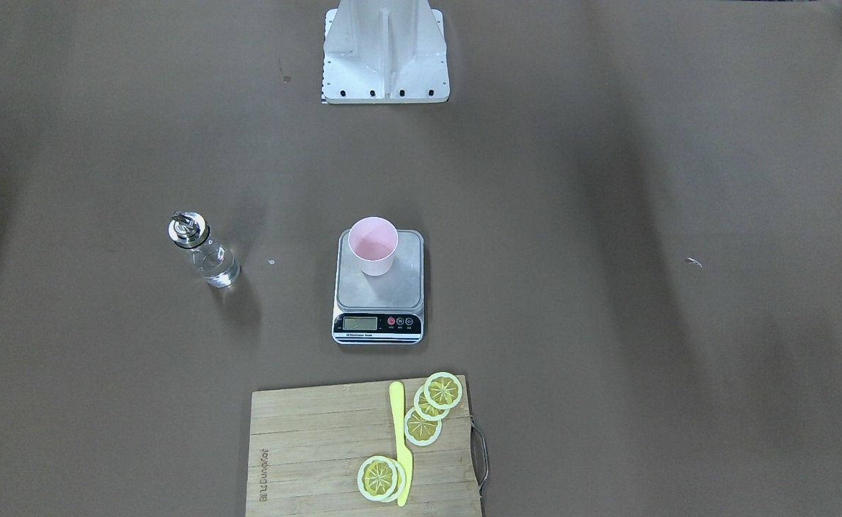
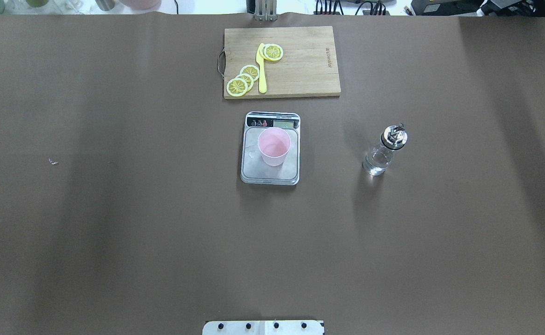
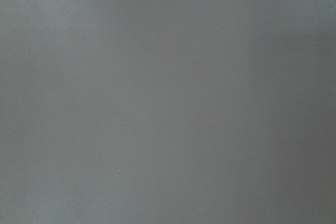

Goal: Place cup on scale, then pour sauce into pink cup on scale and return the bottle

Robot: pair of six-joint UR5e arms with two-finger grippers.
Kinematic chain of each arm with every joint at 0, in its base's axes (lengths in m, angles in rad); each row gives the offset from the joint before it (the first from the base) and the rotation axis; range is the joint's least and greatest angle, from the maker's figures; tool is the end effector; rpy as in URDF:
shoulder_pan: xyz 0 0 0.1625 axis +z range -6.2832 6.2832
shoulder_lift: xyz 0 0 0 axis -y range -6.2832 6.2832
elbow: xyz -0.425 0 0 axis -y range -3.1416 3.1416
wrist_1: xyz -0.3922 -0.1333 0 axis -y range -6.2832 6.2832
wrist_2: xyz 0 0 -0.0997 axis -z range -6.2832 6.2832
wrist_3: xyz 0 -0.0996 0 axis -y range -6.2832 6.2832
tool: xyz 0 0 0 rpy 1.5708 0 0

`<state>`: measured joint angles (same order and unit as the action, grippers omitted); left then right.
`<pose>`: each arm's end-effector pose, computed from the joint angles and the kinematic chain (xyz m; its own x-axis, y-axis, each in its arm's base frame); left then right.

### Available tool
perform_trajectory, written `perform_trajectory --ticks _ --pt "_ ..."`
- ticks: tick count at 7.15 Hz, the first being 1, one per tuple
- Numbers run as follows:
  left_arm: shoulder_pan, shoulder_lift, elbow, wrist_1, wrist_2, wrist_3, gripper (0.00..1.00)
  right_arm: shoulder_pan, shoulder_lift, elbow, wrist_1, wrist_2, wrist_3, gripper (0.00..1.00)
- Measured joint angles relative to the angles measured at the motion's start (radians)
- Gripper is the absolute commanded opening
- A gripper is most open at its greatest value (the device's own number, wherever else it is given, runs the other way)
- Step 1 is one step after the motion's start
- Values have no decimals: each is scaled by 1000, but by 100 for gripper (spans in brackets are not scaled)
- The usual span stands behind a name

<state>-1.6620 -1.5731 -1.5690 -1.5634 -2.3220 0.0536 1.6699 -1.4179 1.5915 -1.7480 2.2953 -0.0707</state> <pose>-0.1099 -0.4844 0.6608 0.7312 -0.0178 -0.6819 0.0520 0.9982 0.0297 0.1214 -0.5411 0.5897 0.7500 0.0060 0.6614 -0.0461 0.9980 0.0432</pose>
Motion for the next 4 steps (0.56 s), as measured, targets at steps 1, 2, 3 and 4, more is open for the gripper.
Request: perform_trajectory --ticks 1,2,3,4 --pt "0 0 1 -9 3 0 100 -10 -3 2 0 -5 0 100" --pt "1 2 2 -33 6 0 100 -24 -4 2 0 -13 -1 100" --pt "1 5 6 -66 7 -2 100 -35 -5 2 0 -16 -1 100" --pt "2 7 8 -90 8 -4 100 -41 -6 1 1 -17 -1 100"
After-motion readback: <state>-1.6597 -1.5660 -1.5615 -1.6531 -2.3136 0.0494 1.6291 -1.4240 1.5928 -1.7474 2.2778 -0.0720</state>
